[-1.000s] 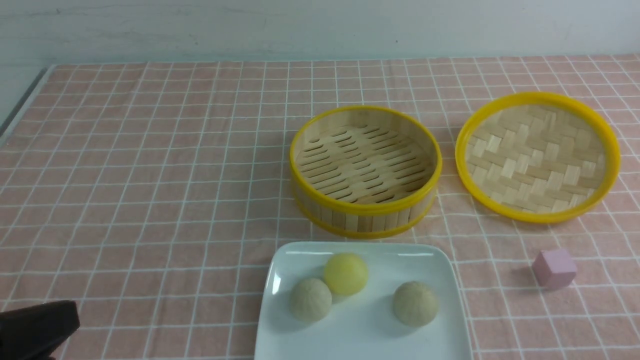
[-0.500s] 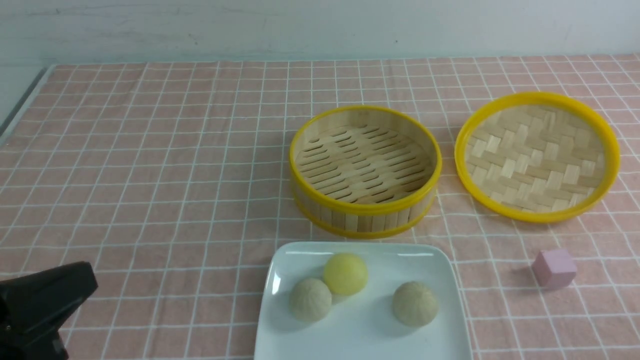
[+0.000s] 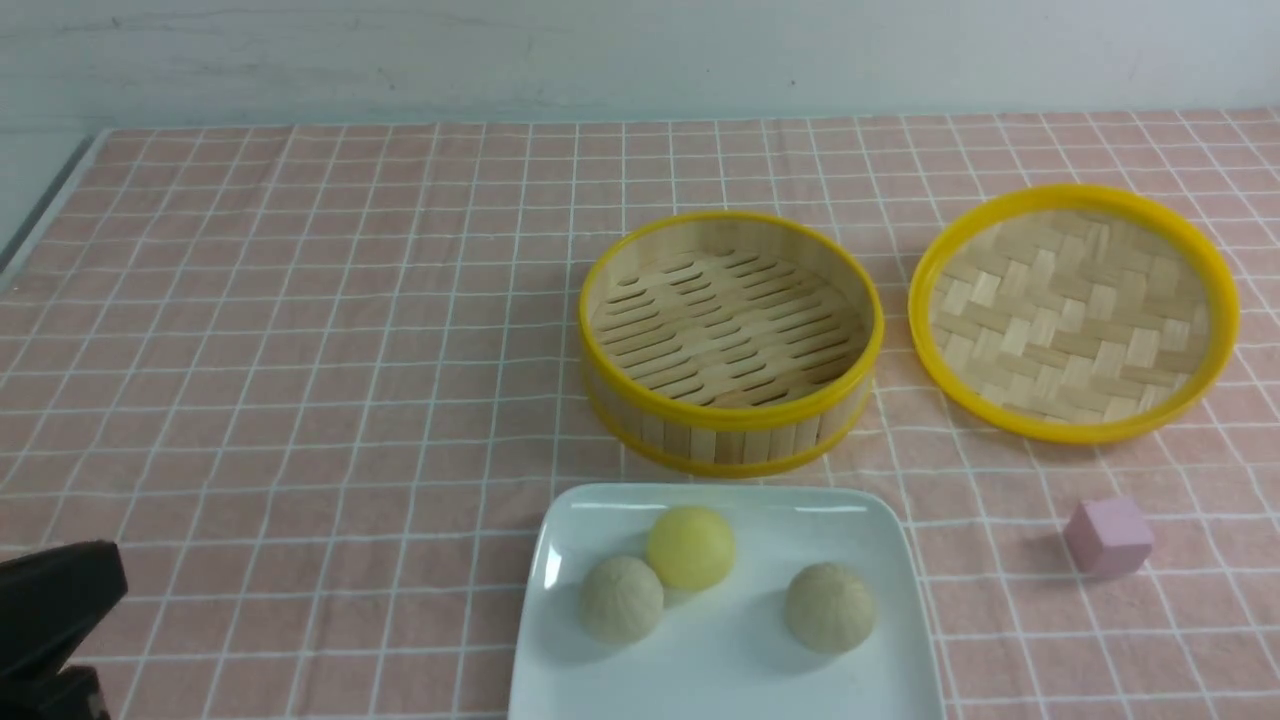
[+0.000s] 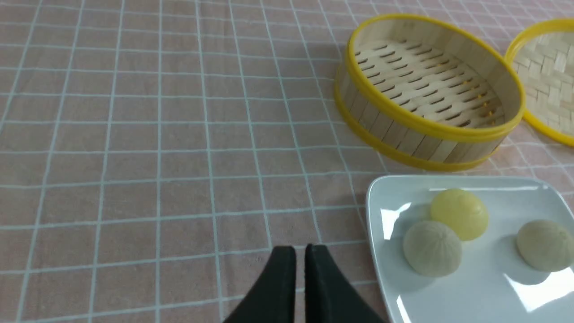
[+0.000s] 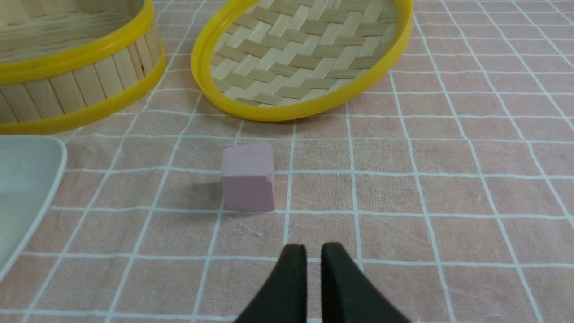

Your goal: Put the steamed buns into the plate on the pink tablecloth.

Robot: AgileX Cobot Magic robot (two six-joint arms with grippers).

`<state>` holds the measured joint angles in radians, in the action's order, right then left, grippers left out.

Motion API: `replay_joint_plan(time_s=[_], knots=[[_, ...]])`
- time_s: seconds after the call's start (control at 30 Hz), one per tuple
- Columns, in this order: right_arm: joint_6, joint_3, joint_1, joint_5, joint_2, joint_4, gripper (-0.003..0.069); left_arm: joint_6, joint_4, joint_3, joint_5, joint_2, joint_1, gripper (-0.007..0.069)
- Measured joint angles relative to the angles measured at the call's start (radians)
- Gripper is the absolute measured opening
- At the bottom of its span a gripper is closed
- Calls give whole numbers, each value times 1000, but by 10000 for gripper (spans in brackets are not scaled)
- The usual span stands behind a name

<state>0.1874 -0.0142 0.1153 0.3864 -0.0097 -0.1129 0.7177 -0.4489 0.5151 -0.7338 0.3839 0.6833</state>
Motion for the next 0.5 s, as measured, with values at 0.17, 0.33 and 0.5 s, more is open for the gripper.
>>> replay_joint_plan(time_s=[0.17,0.33,0.5], knots=[[0,0,0,0,0,0,82,-43,-23,-44,38,-62,0,67],[0,0,0,0,0,0,90,-47,-44,-149,93,-243,-1,72],[0,0,0,0,0,0,92,-78,9,-262,145,-383,-75,76]])
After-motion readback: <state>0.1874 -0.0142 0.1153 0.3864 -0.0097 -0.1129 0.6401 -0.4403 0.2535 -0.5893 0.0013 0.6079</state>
